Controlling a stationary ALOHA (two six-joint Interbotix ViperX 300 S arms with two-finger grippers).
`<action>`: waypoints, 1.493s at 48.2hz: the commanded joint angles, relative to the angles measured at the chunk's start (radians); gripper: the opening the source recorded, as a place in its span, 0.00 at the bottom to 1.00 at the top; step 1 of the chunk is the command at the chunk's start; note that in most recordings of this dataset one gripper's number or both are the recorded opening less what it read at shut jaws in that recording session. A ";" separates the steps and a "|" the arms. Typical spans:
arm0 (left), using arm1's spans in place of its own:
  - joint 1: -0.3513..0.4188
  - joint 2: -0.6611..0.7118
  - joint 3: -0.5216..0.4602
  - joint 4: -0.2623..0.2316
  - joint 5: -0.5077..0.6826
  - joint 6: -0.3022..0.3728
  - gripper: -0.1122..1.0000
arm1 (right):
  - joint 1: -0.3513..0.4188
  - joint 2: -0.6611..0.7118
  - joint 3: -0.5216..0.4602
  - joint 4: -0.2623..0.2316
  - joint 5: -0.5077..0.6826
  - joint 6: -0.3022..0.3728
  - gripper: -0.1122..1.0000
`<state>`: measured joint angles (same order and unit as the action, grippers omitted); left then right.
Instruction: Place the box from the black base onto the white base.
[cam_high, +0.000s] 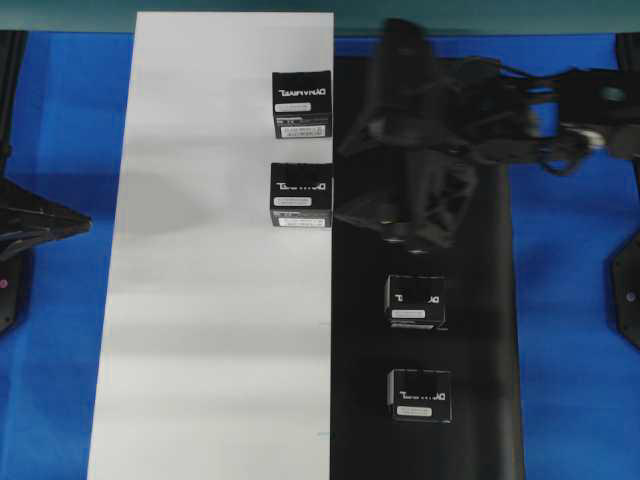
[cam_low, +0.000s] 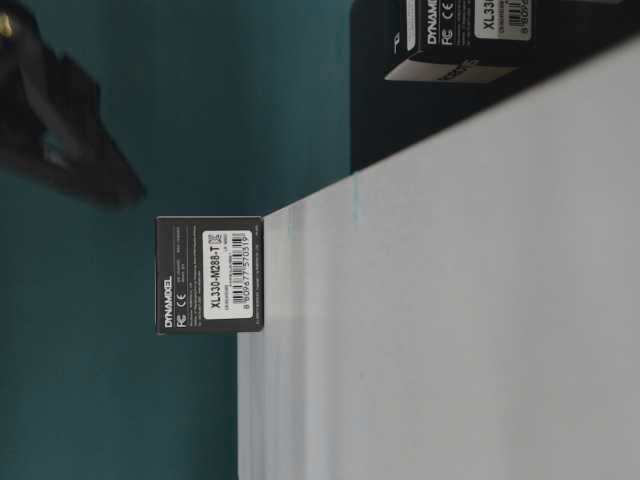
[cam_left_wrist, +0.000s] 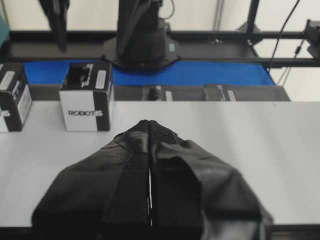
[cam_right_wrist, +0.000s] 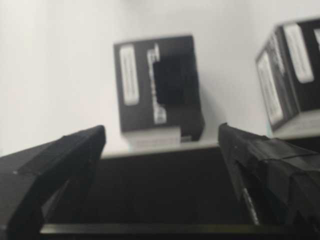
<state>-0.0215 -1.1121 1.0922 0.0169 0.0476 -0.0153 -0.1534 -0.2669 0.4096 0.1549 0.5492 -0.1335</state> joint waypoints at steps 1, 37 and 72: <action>-0.002 0.003 -0.029 0.002 -0.005 -0.002 0.05 | 0.012 -0.061 0.052 0.003 -0.031 -0.003 1.00; -0.032 0.009 -0.025 0.002 -0.005 -0.002 0.05 | 0.130 -0.509 0.479 0.003 -0.207 0.000 1.00; -0.034 0.009 -0.023 0.002 -0.005 -0.002 0.05 | 0.130 -0.672 0.586 0.005 -0.207 0.067 0.99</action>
